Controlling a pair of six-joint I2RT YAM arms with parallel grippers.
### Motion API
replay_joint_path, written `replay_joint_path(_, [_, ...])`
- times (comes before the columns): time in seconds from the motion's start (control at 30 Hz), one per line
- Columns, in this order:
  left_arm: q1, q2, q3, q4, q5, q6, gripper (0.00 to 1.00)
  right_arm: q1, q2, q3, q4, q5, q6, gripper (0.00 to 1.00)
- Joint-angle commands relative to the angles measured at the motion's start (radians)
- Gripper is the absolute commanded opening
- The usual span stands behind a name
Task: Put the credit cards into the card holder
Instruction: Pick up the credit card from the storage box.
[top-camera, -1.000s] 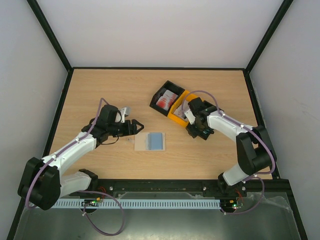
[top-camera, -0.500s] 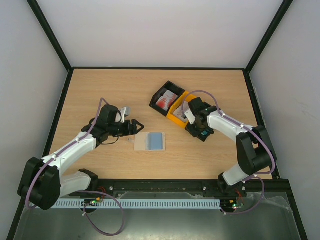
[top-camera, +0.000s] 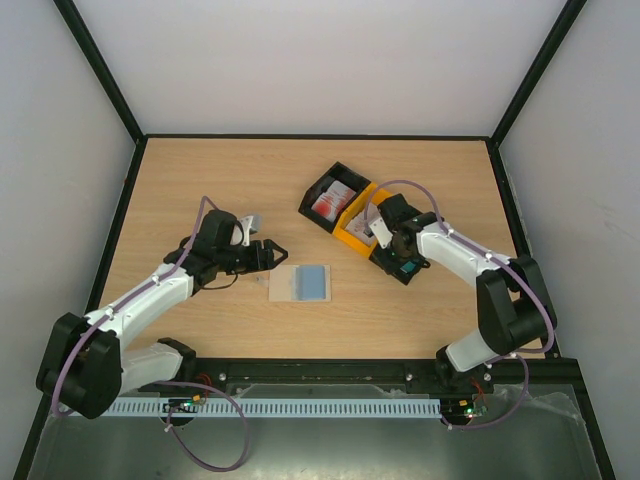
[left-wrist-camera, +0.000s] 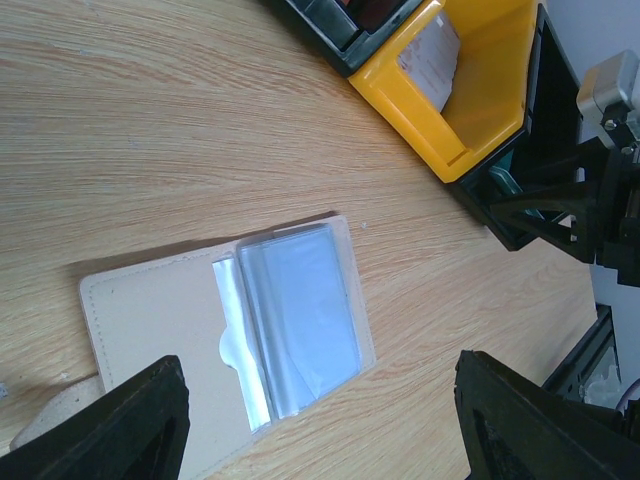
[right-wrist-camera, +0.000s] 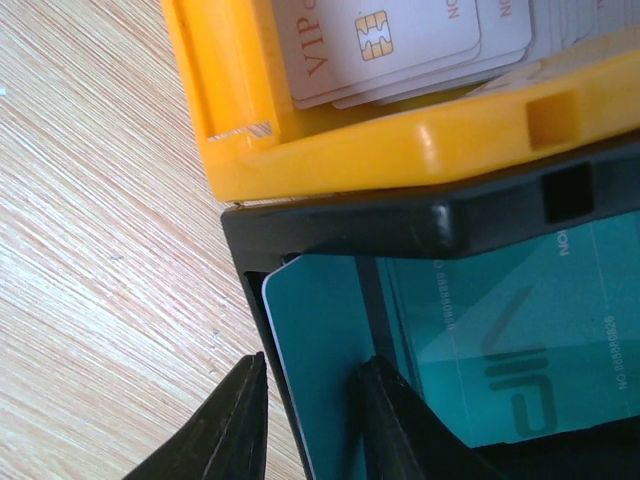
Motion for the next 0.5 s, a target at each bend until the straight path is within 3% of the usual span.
replay_joint_path(0.0, [-0.004, 0.005, -0.009, -0.01, 0.0, 0.011, 0.74, 0.0, -0.027, 0.011, -0.043, -0.019, -0.003, 0.24])
replay_joint_path(0.47, [-0.004, 0.002, -0.013, -0.014, -0.001, 0.013, 0.74, 0.0, -0.043, 0.012, -0.049, -0.038, -0.008, 0.12])
